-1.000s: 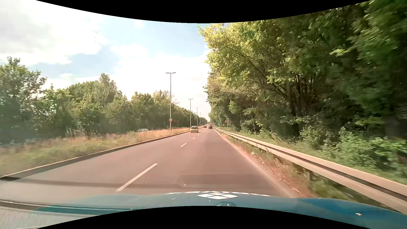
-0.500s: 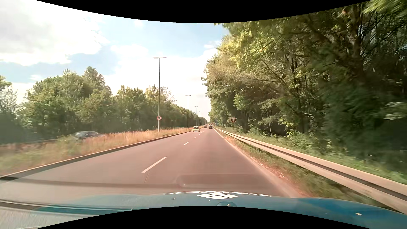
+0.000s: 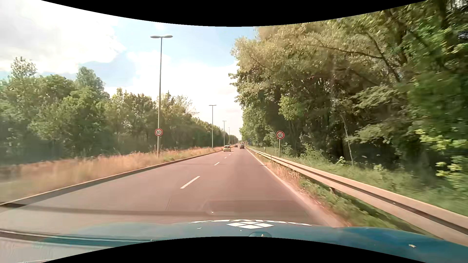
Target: Follow the waypoints while adhering to traffic rules and regulations
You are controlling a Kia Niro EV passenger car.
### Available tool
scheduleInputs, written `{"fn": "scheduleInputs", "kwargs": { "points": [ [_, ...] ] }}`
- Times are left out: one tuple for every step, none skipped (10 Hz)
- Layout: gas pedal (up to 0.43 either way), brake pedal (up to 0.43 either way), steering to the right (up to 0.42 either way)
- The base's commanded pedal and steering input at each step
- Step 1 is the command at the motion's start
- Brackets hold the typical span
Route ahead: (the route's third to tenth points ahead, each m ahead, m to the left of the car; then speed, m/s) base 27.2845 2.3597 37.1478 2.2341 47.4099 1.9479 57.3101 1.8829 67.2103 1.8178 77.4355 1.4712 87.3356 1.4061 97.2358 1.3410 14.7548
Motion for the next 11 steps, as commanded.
{"fn": "scheduleInputs", "kwargs": {
  "points": [
    [0.169,0.0,-0.002],
    [0.169,0.0,-0.002],
    [0.169,0.0,-0.002],
    [0.169,0.0,-0.002],
    [0.169,0.0,-0.002],
    [0.169,0.0,-0.002],
    [0.169,0.0,-0.002],
    [0.169,0.0,-0.002],
    [0.169,0.0,-0.002],
    [0.169,0.0,-0.003],
    [0.169,0.0,-0.002]
  ]
}}
